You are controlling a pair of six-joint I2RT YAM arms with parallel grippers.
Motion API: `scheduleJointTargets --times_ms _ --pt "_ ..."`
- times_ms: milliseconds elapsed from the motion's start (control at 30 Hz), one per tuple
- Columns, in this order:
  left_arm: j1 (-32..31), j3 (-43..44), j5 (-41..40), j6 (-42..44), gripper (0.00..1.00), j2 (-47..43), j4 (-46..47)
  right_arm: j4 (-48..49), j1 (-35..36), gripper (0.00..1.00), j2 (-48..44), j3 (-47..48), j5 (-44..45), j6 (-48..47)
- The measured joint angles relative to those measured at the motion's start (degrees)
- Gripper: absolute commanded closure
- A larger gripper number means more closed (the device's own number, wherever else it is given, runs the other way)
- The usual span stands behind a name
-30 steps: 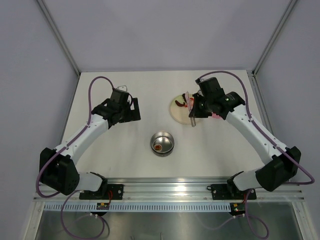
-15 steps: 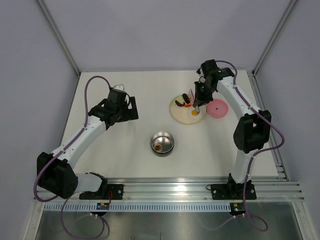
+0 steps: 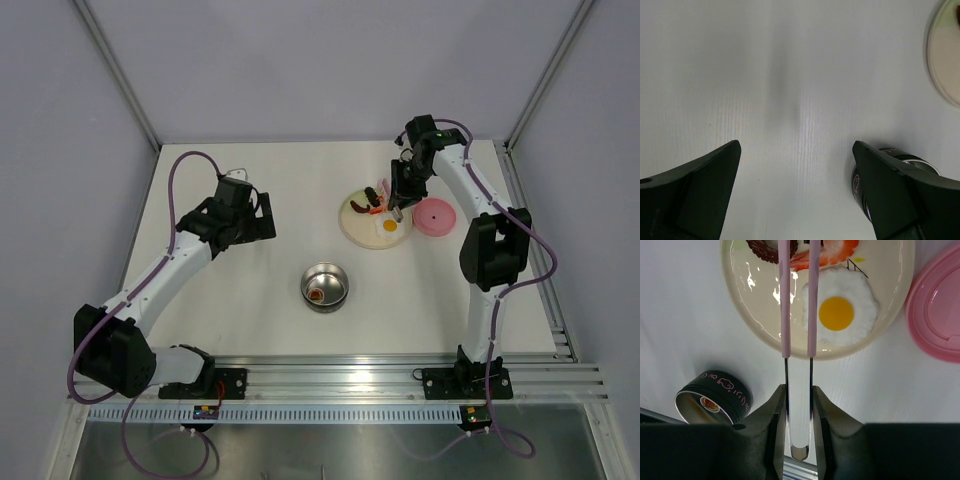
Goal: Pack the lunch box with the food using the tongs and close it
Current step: Pick up the fake food from the plate.
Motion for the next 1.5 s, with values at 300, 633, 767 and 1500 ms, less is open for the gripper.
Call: scheduleJointTargets --times_ms 300,633,767,1500 --pt "0.0 0.0 0.0 0.0 0.01 0.0 0.0 -0.7 0.0 0.65 1.0 1.5 -0.3 -0.6" --pt "0.0 0.0 0.0 0.2 0.01 0.1 0.0 -2.2 0.0 0.62 7.2 8.3 -1.7 -1.2" --pt "0.0 0.0 0.0 0.2 0.01 0.1 0.0 -2.8 0.0 0.60 9.6 11.0 -1.5 -1.3" --pt "0.1 -0.2 -0.5 0.2 0.01 0.1 -0.1 -6.5 3.3 0.59 14.9 16.6 7.3 -2.8"
